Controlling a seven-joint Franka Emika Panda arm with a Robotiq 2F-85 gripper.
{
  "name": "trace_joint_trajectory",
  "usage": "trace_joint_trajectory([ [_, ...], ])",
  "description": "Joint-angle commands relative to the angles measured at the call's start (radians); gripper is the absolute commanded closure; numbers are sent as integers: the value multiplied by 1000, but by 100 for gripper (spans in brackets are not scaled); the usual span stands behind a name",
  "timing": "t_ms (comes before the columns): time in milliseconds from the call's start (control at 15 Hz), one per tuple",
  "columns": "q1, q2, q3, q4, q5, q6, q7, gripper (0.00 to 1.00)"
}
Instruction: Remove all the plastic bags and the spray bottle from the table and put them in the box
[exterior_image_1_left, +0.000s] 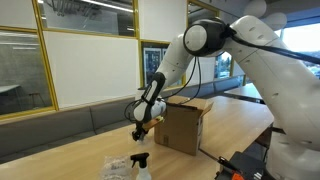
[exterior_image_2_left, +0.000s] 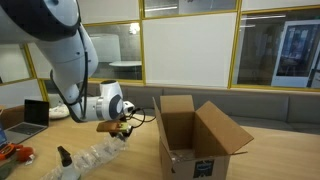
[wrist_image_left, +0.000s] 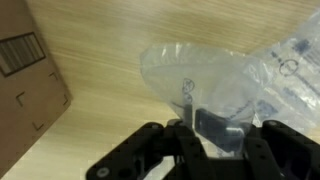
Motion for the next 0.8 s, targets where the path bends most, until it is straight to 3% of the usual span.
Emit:
trace_joint_trajectory([
  [0,18,-182,-35,-48,-36,-74,13,89],
  [733,-41,-516,-91,-2,-278,-431,123,89],
])
